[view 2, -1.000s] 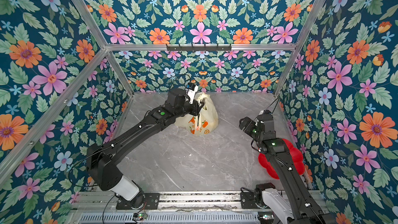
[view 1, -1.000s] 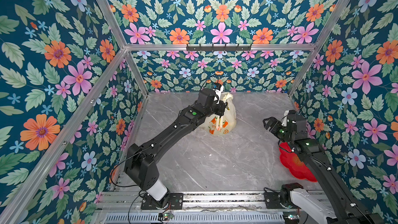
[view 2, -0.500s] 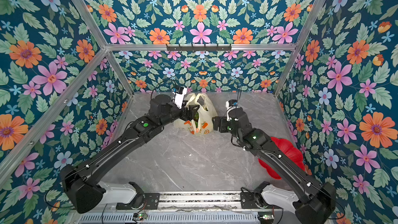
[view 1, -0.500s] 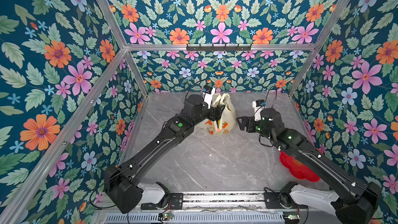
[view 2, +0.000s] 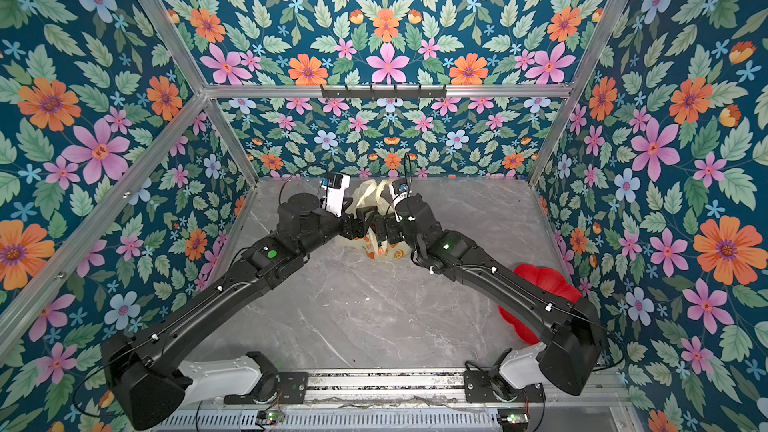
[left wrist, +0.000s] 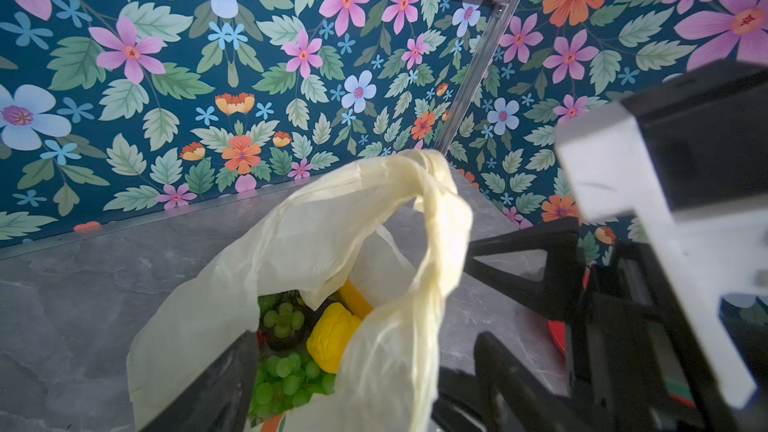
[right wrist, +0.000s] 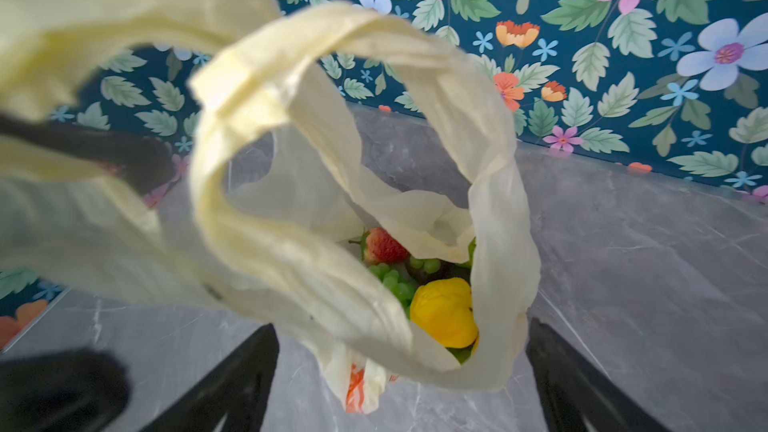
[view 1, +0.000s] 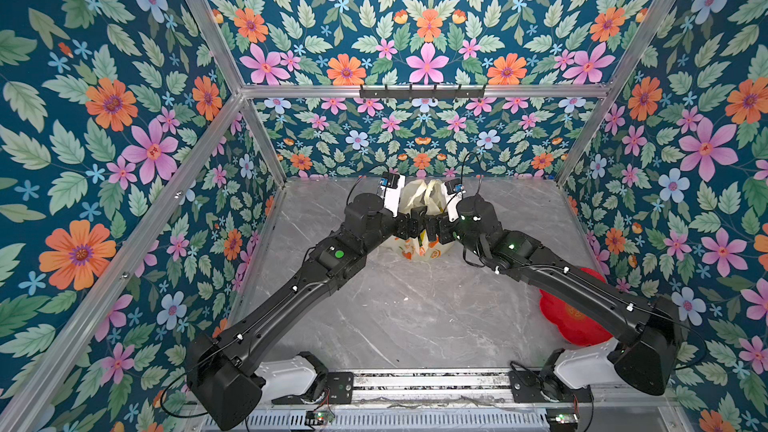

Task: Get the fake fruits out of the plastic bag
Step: 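Grasp the other bag handle with the right gripper while the left holds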

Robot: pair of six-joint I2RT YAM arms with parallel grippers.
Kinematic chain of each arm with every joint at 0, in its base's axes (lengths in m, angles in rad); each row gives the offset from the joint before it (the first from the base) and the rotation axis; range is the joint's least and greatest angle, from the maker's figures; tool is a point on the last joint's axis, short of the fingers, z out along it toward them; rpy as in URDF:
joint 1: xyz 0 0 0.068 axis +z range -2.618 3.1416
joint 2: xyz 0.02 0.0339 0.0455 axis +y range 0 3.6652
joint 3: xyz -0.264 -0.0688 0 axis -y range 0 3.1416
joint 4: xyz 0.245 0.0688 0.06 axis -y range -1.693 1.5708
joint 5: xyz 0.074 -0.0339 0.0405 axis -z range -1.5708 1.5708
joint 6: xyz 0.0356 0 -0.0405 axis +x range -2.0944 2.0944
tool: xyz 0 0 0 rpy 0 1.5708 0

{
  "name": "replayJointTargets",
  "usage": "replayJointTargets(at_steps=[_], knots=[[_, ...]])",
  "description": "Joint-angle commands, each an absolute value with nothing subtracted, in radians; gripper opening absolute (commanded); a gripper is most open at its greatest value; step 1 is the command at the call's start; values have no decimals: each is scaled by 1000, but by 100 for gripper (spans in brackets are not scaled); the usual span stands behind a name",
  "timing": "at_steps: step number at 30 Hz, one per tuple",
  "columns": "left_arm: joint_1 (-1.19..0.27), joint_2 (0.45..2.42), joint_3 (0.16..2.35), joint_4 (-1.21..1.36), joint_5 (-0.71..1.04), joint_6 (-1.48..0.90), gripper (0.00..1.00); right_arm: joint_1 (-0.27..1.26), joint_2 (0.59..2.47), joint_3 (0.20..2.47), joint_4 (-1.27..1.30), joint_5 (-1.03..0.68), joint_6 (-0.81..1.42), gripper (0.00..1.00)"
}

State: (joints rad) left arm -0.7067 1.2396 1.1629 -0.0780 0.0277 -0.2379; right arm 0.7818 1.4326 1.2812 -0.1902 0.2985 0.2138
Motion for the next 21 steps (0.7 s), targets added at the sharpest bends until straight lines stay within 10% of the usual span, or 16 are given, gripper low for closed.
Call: replayJointTargets(at_steps=[1,21], knots=[[-703,1236,1161,-53,-53,-249,83,784,1463,1308,-137,383,219,95],[-681,1480,1461,-296,-162,-412,85,657,1454,1396,-359,449,550,88]])
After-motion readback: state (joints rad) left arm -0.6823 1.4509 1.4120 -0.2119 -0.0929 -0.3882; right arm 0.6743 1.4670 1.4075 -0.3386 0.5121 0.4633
